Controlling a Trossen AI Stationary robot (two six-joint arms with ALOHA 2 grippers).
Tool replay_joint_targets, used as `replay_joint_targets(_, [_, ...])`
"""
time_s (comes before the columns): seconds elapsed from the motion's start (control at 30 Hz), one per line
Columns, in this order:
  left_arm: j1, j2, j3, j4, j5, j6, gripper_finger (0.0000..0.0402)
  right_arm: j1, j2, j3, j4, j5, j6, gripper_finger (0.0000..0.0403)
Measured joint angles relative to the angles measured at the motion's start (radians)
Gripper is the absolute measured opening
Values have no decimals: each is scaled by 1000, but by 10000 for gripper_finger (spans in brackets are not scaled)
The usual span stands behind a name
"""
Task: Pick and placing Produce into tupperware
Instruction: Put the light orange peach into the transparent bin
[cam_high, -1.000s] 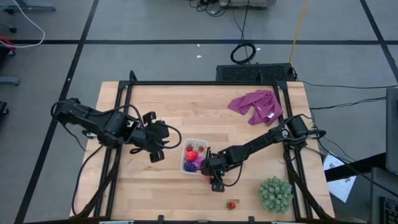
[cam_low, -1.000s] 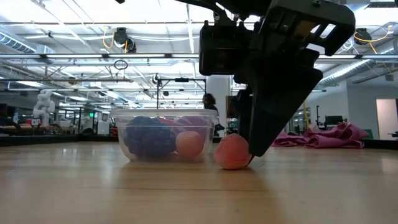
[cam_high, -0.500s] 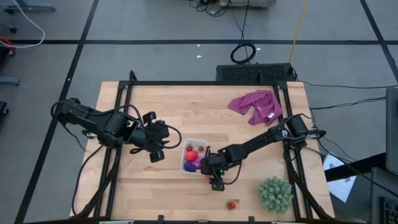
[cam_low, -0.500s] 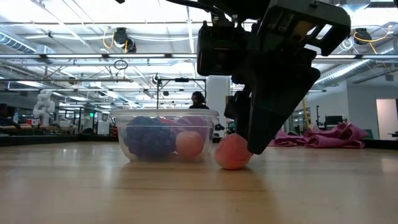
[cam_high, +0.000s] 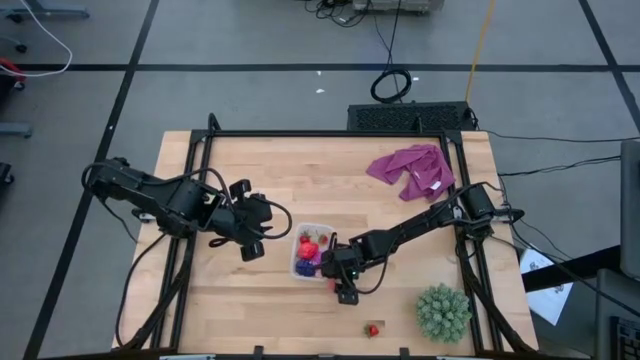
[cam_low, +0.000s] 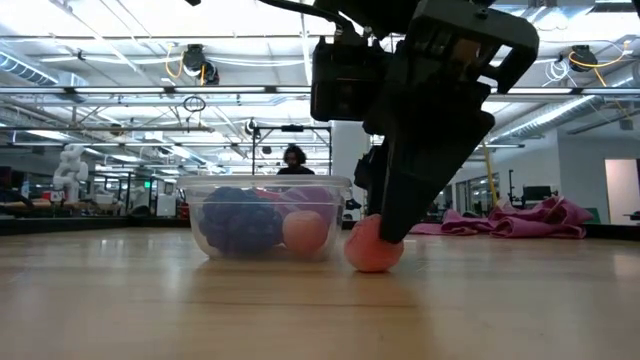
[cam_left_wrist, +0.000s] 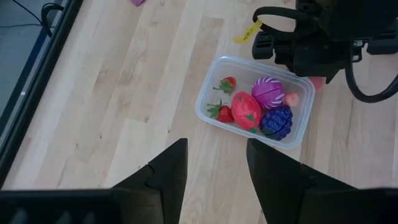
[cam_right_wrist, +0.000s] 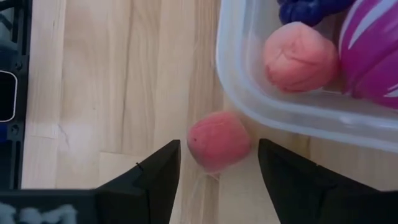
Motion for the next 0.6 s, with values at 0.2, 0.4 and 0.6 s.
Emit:
replay_joint_targets(0.2, [0, 0, 0, 0, 0, 0, 170, 0, 0, 0, 10, 2, 21, 208])
replay_joint_targets(0.4, [0, 0, 0, 0, 0, 0, 170, 0, 0, 0, 10, 3, 24, 208])
replay_joint_targets(0.6, [0, 0, 0, 0, -1, 0, 170, 0, 0, 0, 10, 3, 24, 205])
